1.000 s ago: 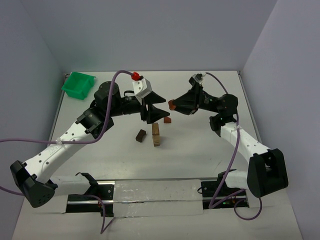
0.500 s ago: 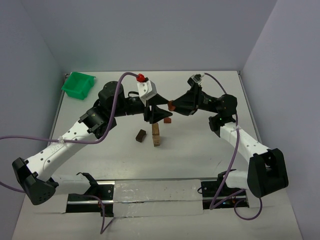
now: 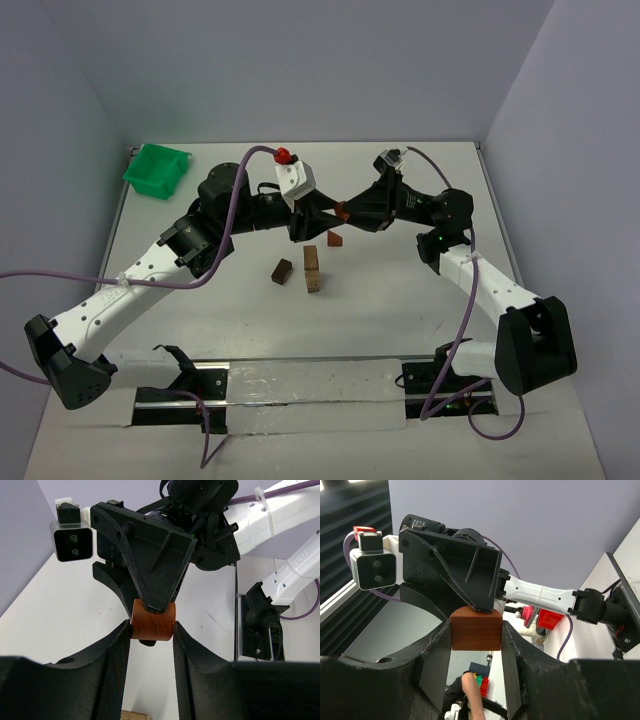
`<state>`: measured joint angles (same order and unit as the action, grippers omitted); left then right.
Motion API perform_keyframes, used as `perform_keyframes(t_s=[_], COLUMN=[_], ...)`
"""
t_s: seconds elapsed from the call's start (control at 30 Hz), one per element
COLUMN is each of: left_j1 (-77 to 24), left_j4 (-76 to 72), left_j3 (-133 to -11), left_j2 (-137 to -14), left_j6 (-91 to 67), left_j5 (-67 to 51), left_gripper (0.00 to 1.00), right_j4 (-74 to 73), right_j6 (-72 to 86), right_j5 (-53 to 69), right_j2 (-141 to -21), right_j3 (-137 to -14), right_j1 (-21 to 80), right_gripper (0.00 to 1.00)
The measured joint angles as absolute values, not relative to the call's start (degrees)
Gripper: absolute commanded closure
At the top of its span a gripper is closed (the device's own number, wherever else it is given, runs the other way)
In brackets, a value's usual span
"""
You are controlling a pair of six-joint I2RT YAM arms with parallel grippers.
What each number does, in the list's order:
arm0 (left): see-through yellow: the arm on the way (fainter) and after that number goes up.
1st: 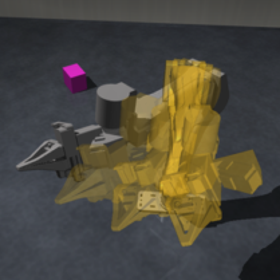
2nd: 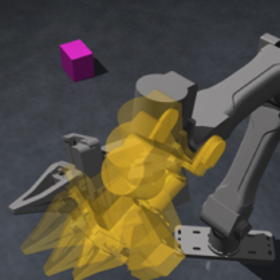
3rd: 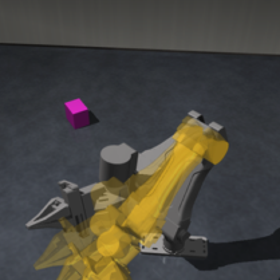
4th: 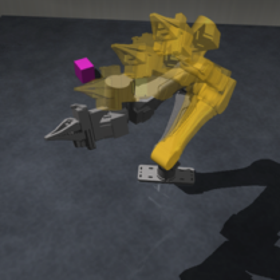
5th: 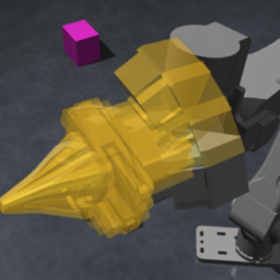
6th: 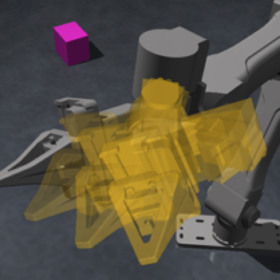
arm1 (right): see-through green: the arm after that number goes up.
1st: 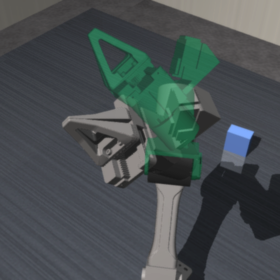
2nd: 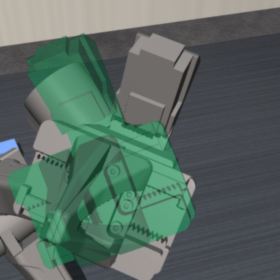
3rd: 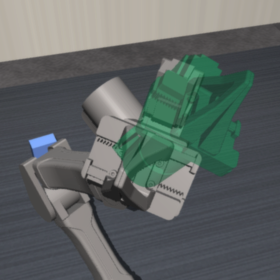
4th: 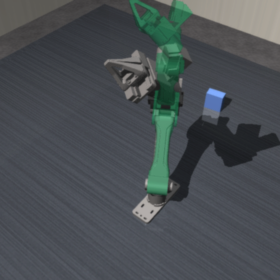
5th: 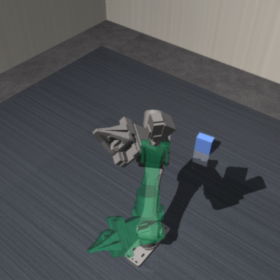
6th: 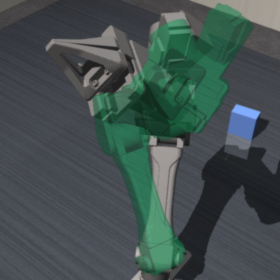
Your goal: Build the wood block tower
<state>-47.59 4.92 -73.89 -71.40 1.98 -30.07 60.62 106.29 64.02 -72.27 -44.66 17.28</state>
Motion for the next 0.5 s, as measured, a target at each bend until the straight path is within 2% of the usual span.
perform_keyframes(t_s=[0.07, 0.1, 0.13, 0.23, 0.33, 0.4, 0.5], left_j1=[-47.6, -47.6, -47.7, -47.7, -47.9, -47.9, -47.9], left_j4=[4.9, 4.9, 4.9, 5.0, 5.8, 6.8, 9.2], left_j3=[-73.9, -73.9, -73.9, -73.9, -73.9, -73.9, -73.8], left_j2=[-71.4, -71.4, -71.4, -71.3, -71.2, -71.1, -70.4], left_j6=[2.0, 2.0, 2.0, 1.7, 0.1, -1.1, -2.9], left_j5=[-29.9, -29.9, -29.8, -28.9, -27.3, -25.9, -24.0], left_gripper=[0.9, 0.91, 1.0, 1.0, 1.0, 1.0, 1.0], right_j4=[60.6, 60.6, 60.5, 60.0, 58.4, 56.2, 51.4], right_j6=[106.4, 106.5, 106.6, 106.6, 105.0, 103.1, 99.0], right_j5=[64.0, 63.9, 63.9, 63.8, 64.0, 64.5, 65.3], right_j2=[-72.3, -72.3, -72.3, -72.3, -72.3, -72.3, -72.2], right_j3=[-44.6, -44.6, -44.6, -44.7, -44.7, -44.8, -45.7], right_j1=[17.3, 17.3, 17.3, 17.3, 17.3, 17.4, 17.0], right_gripper=[1.0, 1.0, 0.93, 0.44, 0.1, 0.04, 0.0])
